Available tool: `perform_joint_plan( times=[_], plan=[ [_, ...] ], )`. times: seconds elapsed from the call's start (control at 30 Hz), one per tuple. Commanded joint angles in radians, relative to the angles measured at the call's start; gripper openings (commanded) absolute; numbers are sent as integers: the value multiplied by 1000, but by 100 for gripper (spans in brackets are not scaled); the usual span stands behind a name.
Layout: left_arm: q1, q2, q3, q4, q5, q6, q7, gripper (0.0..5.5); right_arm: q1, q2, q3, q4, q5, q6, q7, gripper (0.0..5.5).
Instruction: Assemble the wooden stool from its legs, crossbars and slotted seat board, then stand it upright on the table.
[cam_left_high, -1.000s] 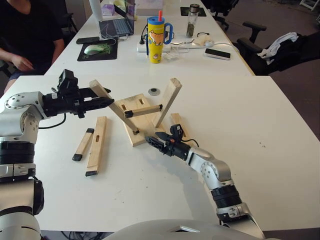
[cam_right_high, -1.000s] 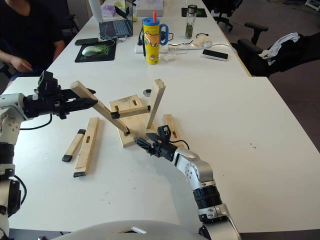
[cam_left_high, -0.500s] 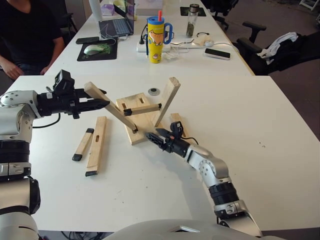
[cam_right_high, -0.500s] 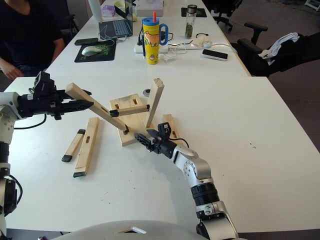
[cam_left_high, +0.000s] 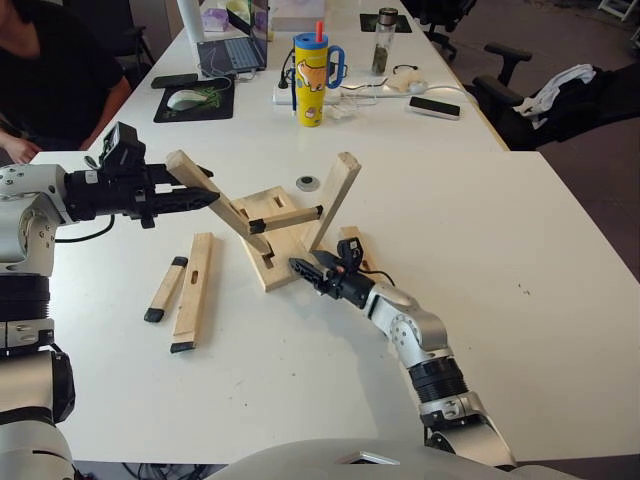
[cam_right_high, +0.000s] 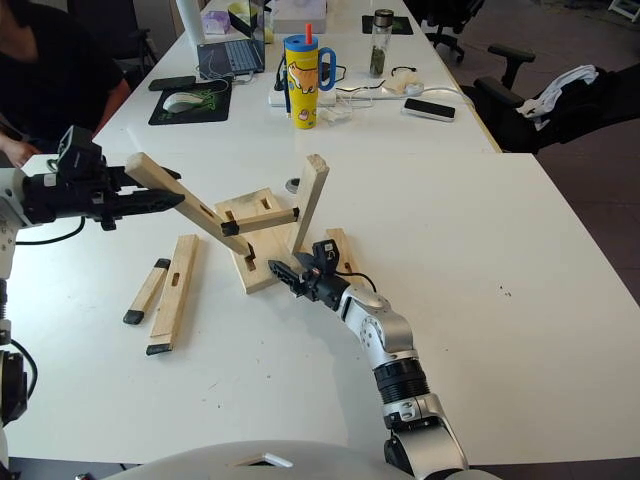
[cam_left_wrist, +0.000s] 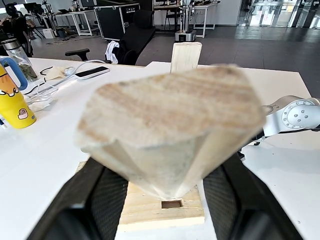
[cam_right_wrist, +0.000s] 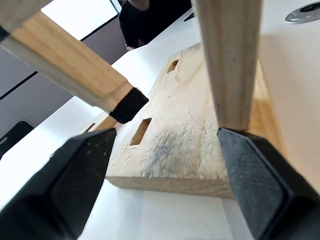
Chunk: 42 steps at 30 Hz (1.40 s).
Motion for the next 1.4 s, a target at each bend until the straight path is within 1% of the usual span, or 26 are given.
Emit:
perform_joint_plan(
  times=[0.03, 0.17, 0.4, 0.53, 0.7, 0.83, 1.03, 1.17, 1.27, 1.4],
  plan=[
    [25, 13, -22, 8, 35, -8, -6, 207, 9, -4, 3, 21, -17, 26, -10, 376],
    [47, 23, -31, 9, 71, -32, 4, 207, 6, -4, 5, 20, -21, 32, -15, 376],
    [69, 26, -26, -44, 71, -16, 26, 207, 4, 4, 6, 31, -31, 39, -36, 376],
    [76, 49, -39, -58, 101, -27, 40, 207, 9, 5, 3, 30, -37, 41, -39, 376],
    [114, 72, -78, -184, 130, -16, 62, 206, 14, 10, 2, 30, -47, 46, -51, 376],
    [143, 56, -91, -295, 105, 36, 98, 206, 23, 16, 5, 5, -42, 74, -59, 376],
    [80, 13, -126, -198, 134, 24, 134, 206, 21, 13, 21, 13, -53, 86, -50, 376],
    [36, -5, -175, -137, 169, -10, 131, 206, 9, 11, 30, 22, -56, 95, -39, 376],
    [22, -23, -216, -129, 187, -39, 117, 206, -1, 11, 34, 33, -56, 101, -33, 376],
    [16, -40, -238, -123, 184, -25, 110, 206, -17, 8, 44, 48, -59, 107, -22, 376]
  ],
)
